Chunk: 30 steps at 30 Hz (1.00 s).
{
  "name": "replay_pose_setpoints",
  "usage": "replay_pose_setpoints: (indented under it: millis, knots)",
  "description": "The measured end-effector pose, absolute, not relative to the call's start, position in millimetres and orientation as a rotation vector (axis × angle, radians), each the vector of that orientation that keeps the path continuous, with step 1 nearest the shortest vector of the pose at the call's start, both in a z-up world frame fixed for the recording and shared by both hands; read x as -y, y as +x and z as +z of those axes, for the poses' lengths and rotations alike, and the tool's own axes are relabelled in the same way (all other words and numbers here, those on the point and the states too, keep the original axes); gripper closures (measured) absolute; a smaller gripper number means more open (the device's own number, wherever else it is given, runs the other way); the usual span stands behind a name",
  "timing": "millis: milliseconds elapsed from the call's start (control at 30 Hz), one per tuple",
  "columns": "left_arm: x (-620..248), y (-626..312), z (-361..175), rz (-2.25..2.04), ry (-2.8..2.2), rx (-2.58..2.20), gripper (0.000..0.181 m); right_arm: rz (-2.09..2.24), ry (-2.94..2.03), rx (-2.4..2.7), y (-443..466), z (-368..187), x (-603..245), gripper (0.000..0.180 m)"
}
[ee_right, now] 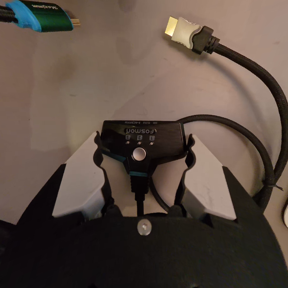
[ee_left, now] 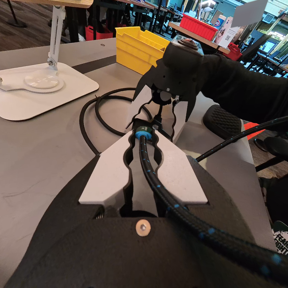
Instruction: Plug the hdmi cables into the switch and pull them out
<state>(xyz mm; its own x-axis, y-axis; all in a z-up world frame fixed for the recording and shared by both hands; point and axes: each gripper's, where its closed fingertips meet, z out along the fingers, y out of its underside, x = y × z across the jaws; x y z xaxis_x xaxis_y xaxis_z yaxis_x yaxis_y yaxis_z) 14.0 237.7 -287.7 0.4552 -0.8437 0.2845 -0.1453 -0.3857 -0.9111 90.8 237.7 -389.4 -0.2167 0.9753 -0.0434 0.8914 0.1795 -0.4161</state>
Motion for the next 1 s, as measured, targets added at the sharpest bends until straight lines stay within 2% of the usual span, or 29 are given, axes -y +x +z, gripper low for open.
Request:
replay_pose_setpoints:
  millis: [267, 433, 633, 700, 733, 767, 833, 1000]
  knots:
    - [-236.9, 13.8, -287.7, -0.991, -1.816, -0.84, 0.162, 0.319, -1.759, 2.235, 109.1, -384.9, -242.1, 0.07]
    - [-236.0, 15.1, -289.3, -0.993, -1.819, -0.845, 0.161, 0.173, -1.748, 2.266, 129.2, -387.7, -241.2, 0.063]
    - [-235.2, 18.3, -291.3, -0.996, -1.821, -0.85, 0.161, 0.081, -1.669, 2.255, 135.8, -381.5, -252.0, 0.087]
    - [-234.5, 19.4, -292.3, -0.994, -1.824, -0.856, 0.161, 0.036, -1.625, 2.271, 134.2, -380.7, -254.5, 0.112]
    - [-234.3, 19.7, -292.4, -0.993, -1.824, -0.857, 0.161, 0.014, -1.613, 2.281, 134.0, -380.9, -255.5, 0.116]
    - [-234.3, 19.8, -292.4, -0.992, -1.824, -0.858, 0.161, 0.007, -1.605, 2.304, 135.0, -382.2, -254.3, 0.133]
    - [-234.4, 19.8, -292.1, -0.992, -1.824, -0.857, 0.162, 0.005, -1.602, 2.303, 133.6, -382.8, -255.6, 0.14]
    - [-234.9, 19.0, -291.6, -0.991, -1.822, -0.854, 0.161, 0.12, -1.666, 2.267, 133.7, -384.5, -253.9, 0.142]
